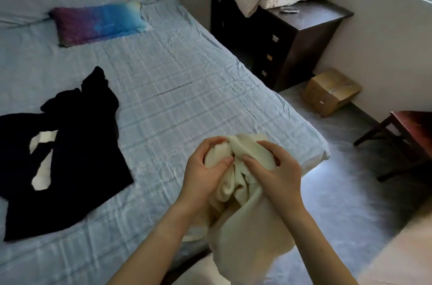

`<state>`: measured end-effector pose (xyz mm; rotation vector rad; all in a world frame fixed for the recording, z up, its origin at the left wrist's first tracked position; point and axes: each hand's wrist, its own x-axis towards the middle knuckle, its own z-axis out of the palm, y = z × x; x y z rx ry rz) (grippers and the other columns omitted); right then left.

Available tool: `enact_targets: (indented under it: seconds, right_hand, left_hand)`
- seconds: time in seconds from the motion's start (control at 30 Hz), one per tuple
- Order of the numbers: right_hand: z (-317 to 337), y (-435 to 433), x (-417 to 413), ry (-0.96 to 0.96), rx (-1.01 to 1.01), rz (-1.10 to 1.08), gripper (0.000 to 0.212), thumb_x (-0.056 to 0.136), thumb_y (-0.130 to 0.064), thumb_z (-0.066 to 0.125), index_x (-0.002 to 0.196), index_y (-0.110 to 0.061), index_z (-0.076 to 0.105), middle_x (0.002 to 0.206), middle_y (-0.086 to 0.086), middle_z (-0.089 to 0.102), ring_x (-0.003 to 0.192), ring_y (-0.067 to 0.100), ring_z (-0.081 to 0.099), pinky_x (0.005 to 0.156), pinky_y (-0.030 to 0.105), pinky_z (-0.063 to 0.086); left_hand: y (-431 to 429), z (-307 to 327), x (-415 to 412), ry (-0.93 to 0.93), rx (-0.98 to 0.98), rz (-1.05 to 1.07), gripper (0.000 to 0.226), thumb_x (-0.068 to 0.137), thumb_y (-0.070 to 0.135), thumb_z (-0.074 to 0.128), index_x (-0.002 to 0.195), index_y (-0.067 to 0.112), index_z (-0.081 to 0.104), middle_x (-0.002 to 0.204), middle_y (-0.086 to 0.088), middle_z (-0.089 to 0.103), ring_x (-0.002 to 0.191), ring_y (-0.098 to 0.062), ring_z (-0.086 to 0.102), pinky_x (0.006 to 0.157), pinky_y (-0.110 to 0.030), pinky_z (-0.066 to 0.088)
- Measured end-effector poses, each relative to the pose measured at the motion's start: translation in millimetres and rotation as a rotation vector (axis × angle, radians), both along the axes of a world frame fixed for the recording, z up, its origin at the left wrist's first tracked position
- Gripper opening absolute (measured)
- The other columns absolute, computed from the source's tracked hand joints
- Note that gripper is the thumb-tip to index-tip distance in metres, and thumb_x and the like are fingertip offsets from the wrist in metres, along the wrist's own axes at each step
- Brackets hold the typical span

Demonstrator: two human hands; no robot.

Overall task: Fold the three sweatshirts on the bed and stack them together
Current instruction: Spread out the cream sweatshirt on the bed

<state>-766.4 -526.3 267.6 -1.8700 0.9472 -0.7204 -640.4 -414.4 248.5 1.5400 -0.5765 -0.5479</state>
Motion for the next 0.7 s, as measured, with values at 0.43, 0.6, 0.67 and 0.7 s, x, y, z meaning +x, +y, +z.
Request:
enact_targets:
  seconds: [0.43, 0.6, 0.67, 0.7]
  right_hand:
    - [-13.0, -179.3, 144.8, -0.019, -0.014, 0.089, 0.036, 0.077, -0.033, 0.083, 0.110, -0.027, 0.070, 0.105, -0.019, 0.067, 0.100, -0.006, 0.059, 0.083, 0.005, 0.041]
    - [-65.3, -246.6, 181.1, 0.031, -0.047, 0.192, 0.035, 0.080, -0.032, 0.082, 0.110, -0.031, 0.066, 0.106, -0.024, 0.064, 0.101, -0.008, 0.056, 0.083, 0.002, 0.037]
    - [-115.8, -276.1, 194.3, 0.120, -0.077, 0.249, 0.037, 0.082, -0.033, 0.080, 0.115, -0.028, 0.064, 0.106, -0.020, 0.061, 0.099, -0.006, 0.055, 0.083, 0.000, 0.035]
    - [-145.7, -290.5, 200.9, 0.189, -0.078, 0.285, 0.038, 0.083, -0.033, 0.079, 0.117, -0.024, 0.064, 0.107, -0.016, 0.060, 0.099, -0.002, 0.054, 0.082, 0.001, 0.034]
  left_hand:
    - [-166.6, -7.8, 125.6, -0.029, -0.007, 0.147, 0.039, 0.082, 0.013, 0.077, 0.106, 0.042, 0.065, 0.112, 0.020, 0.067, 0.108, -0.001, 0.061, 0.092, -0.022, 0.050]
    - [-218.1, -58.2, 161.4, -0.048, 0.094, 0.171, 0.040, 0.080, 0.025, 0.075, 0.108, 0.050, 0.060, 0.111, 0.029, 0.064, 0.104, 0.008, 0.059, 0.085, -0.008, 0.045]
    - [-237.5, -108.3, 174.3, -0.045, 0.225, 0.174, 0.042, 0.080, 0.029, 0.073, 0.114, 0.049, 0.057, 0.112, 0.021, 0.065, 0.103, 0.002, 0.060, 0.086, -0.016, 0.048]
    - [-247.3, -138.2, 179.1, -0.047, 0.309, 0.177, 0.043, 0.082, 0.028, 0.072, 0.117, 0.047, 0.056, 0.111, 0.017, 0.067, 0.102, -0.003, 0.061, 0.083, -0.018, 0.047]
